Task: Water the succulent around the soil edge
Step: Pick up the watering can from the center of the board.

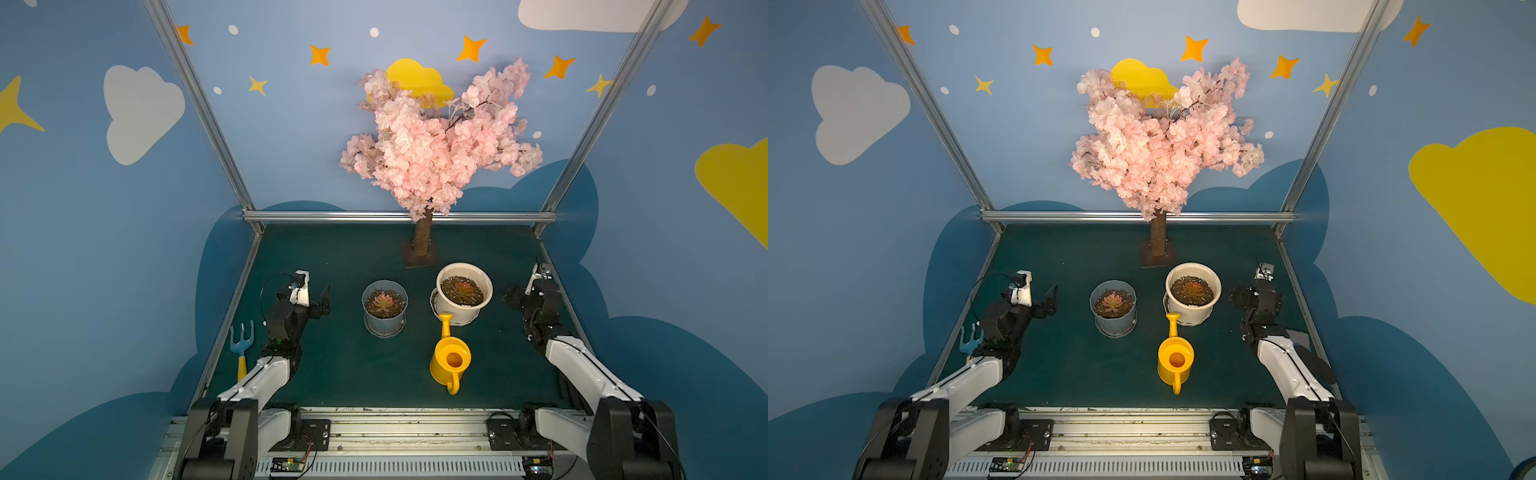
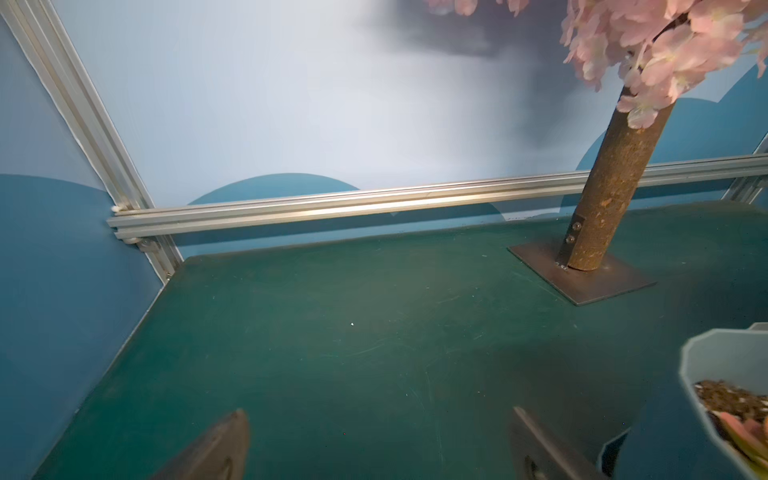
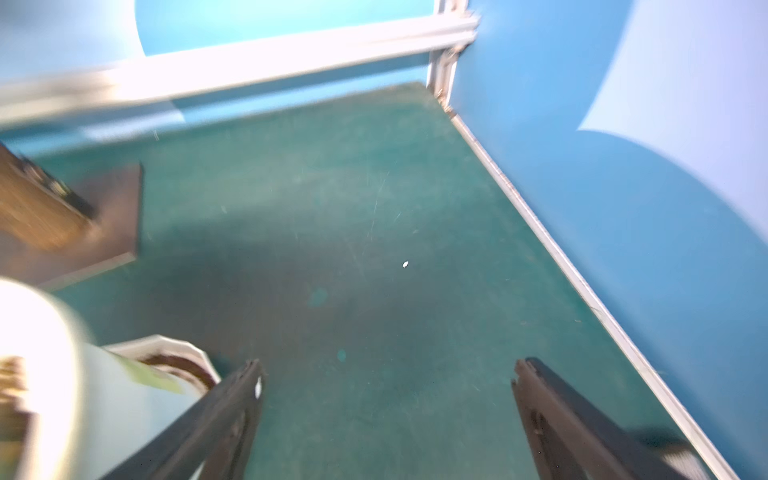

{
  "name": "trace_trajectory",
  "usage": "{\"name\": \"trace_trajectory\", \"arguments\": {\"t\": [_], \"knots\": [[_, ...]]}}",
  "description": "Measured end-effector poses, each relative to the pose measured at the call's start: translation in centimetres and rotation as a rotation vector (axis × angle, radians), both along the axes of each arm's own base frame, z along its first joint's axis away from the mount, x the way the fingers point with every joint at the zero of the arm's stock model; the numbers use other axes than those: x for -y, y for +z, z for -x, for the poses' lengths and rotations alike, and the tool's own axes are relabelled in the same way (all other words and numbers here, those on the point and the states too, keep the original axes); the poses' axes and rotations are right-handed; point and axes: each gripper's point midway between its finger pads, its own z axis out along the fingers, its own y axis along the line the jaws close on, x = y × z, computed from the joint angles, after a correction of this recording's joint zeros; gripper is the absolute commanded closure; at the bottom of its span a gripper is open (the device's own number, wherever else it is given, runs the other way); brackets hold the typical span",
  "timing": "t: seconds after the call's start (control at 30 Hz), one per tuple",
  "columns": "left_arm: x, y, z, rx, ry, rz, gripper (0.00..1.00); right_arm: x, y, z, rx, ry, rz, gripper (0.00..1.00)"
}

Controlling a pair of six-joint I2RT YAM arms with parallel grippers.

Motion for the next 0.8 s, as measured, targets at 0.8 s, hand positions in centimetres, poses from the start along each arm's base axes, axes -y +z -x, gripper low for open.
{"name": "trace_trajectory", "arguments": {"t": [0.8], "knots": [[21.9,3.8,16.9,-0.209,-0.872,0.034,0.0,-17.4,6.3,20.0,-0.567,0.582,-0.032,0.02]]}}
